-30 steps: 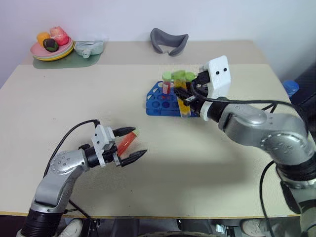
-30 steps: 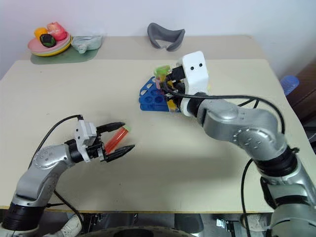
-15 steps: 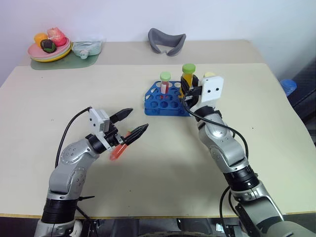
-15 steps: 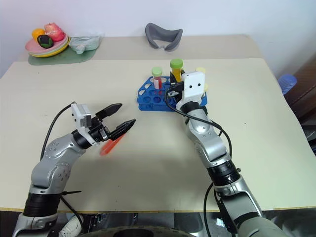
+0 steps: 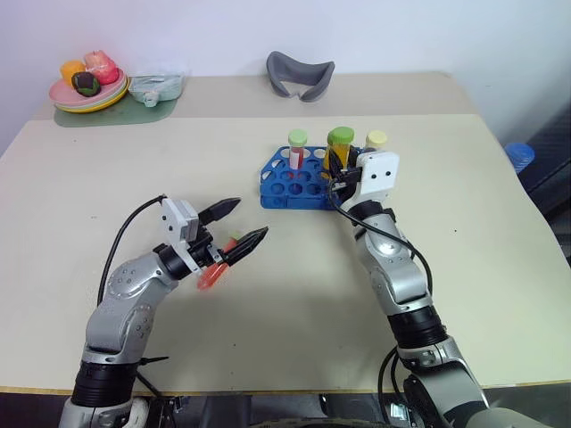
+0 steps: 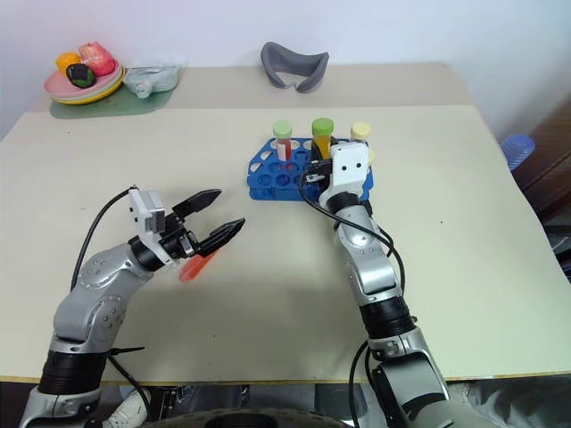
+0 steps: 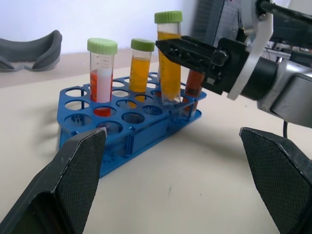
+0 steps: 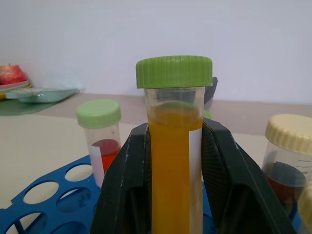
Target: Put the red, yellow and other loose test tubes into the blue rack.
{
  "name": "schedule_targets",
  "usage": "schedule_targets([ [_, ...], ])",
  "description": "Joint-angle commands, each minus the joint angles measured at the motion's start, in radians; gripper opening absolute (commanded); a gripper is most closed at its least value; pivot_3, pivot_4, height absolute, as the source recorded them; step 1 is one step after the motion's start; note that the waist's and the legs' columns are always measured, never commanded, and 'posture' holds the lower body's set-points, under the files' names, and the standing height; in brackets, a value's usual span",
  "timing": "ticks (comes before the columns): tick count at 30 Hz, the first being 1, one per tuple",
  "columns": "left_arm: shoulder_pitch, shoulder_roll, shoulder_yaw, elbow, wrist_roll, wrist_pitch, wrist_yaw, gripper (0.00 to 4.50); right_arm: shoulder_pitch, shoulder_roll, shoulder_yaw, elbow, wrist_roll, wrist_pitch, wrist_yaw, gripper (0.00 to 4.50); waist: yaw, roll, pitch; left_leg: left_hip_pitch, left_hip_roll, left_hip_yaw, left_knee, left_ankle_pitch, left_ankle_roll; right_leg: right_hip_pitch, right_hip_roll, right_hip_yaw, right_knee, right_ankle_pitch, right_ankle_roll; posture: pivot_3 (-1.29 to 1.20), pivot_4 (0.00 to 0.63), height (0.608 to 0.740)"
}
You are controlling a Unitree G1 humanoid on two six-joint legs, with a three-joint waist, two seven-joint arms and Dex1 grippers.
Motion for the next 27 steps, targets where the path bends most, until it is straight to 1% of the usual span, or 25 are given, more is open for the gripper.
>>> schedule_targets([
  [1, -0.002, 0.007, 0.004, -0.023, 0.005, -0.019, -0.007, 4.50, -0.007, 0.024, -0.024, 0.013, -0.019, -0.024, 0.020, 0.79, 0.000, 0.000, 0.000, 0.000, 0.000, 0.000, 0.000, 0.000, 0.000, 0.000, 0.000, 0.000, 0.000, 0.000, 0.000, 0.00, 0.150, 0.740],
  [11, -0.002, 0.011, 0.003, -0.020, 0.003, -0.016, -0.015, 4.50, 0.004, 0.065, -0.044, 0.013, -0.039, -0.029, 0.068, 0.79, -0.002, 0.000, 0.000, 0.001, 0.000, 0.000, 0.000, 0.000, 0.000, 0.000, 0.000, 0.000, 0.000, 0.000, 0.000, 0.00, 0.150, 0.740],
  [26, 0.006, 0.012, 0.001, -0.027, 0.001, -0.013, -0.018, 4.50, 0.021, 0.087, -0.069, 0.015, -0.045, -0.033, 0.098, 0.79, -0.001, 0.000, 0.000, 0.001, 0.000, 0.000, 0.000, 0.000, 0.000, 0.000, 0.000, 0.000, 0.000, 0.000, 0.000, 0.00, 0.150, 0.740],
  [27, 0.006, 0.012, 0.001, -0.027, 0.001, -0.012, -0.018, 4.50, 0.020, 0.090, -0.073, 0.011, -0.040, -0.033, 0.102, 1.29, -0.001, 0.000, 0.000, 0.001, 0.000, 0.000, 0.000, 0.000, 0.000, 0.000, 0.000, 0.000, 0.001, 0.000, 0.000, 0.00, 0.150, 0.740],
])
